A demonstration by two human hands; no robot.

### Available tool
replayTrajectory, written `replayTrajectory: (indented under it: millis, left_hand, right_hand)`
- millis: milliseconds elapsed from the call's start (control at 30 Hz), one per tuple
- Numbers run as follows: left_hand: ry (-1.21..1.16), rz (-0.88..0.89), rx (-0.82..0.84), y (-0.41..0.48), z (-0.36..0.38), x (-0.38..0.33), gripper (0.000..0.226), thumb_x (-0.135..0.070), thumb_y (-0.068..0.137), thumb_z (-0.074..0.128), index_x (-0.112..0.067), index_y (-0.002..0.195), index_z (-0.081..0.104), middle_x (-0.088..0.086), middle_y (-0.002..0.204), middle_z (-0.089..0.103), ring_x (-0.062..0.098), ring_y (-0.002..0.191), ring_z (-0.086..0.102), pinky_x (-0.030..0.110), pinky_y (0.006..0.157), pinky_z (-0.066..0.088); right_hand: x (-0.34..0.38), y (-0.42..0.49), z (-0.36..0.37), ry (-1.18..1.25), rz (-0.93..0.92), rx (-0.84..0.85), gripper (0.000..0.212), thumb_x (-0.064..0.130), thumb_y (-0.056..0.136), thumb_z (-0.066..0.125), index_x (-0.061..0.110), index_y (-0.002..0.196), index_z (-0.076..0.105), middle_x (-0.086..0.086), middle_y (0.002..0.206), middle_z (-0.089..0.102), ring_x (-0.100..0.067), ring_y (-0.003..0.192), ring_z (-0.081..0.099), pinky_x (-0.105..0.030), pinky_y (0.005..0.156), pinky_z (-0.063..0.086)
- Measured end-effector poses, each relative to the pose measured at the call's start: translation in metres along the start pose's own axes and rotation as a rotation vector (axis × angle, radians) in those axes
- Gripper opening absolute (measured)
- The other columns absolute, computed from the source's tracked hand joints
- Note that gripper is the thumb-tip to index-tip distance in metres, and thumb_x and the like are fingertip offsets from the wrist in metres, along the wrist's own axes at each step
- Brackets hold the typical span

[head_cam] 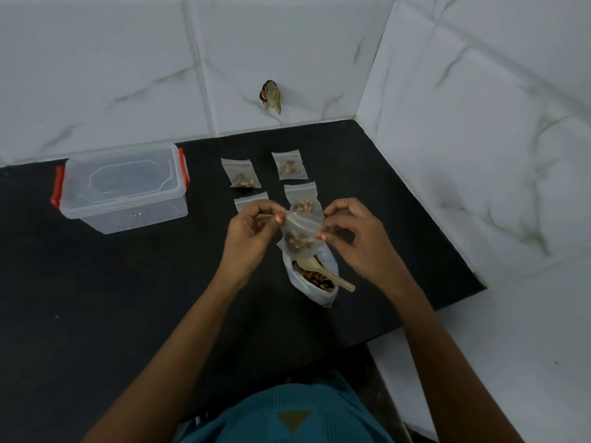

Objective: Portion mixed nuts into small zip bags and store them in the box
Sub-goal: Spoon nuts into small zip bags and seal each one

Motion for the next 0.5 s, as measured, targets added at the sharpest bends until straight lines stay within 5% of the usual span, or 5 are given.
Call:
replayTrajectory:
  millis: [167, 333, 500]
  left_hand:
    - [0.067, 0.075, -0.078, -0.001, 0.006, -0.01, 0.022, 0.001, 0.091, 0.048, -0.02, 0.088, 0.053, -0.008, 0.089, 0.056, -0.006, 0.078, 0.06, 0.013, 0.068, 0.051]
    - [0.023, 0.085, -0.055, -0.002, 0.013, -0.016, 0.021, 0.001, 0.091, 0.049, -0.019, 0.088, 0.053, -0.004, 0.088, 0.056, -0.002, 0.077, 0.06, 0.016, 0.07, 0.05]
    - [-0.004, 0.054, -0.067, -0.003, 0.011, -0.015, 0.02, -0.004, 0.093, 0.048, -0.023, 0.089, 0.052, -0.006, 0.089, 0.056, 0.004, 0.082, 0.059, 0.03, 0.076, 0.052]
  right_hand:
    - [0.008, 0.001, -0.001, 0.144, 0.039, -0.047, 0.013, 0.011, 0.073, 0.074, 0.005, 0.081, 0.066, 0.009, 0.095, 0.055, 0.01, 0.085, 0.055, -0.005, 0.072, 0.045]
    - [0.006, 0.002, -0.007, 0.29, 0.163, -0.276, 0.033, 0.001, 0.077, 0.069, 0.017, 0.104, 0.058, 0.009, 0.093, 0.061, 0.014, 0.081, 0.059, -0.005, 0.068, 0.047]
    - [0.005, 0.003, 0.005, 0.644, 0.275, -0.076, 0.029, -0.002, 0.078, 0.065, 0.02, 0.097, 0.06, 0.002, 0.097, 0.063, -0.008, 0.09, 0.063, -0.016, 0.071, 0.052]
Point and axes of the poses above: each hand's wrist, its own y-axis towards the middle knuckle, its own z-axis out of the palm, x = y × z, the point moved 6 cm from there along y, towards the middle knuckle
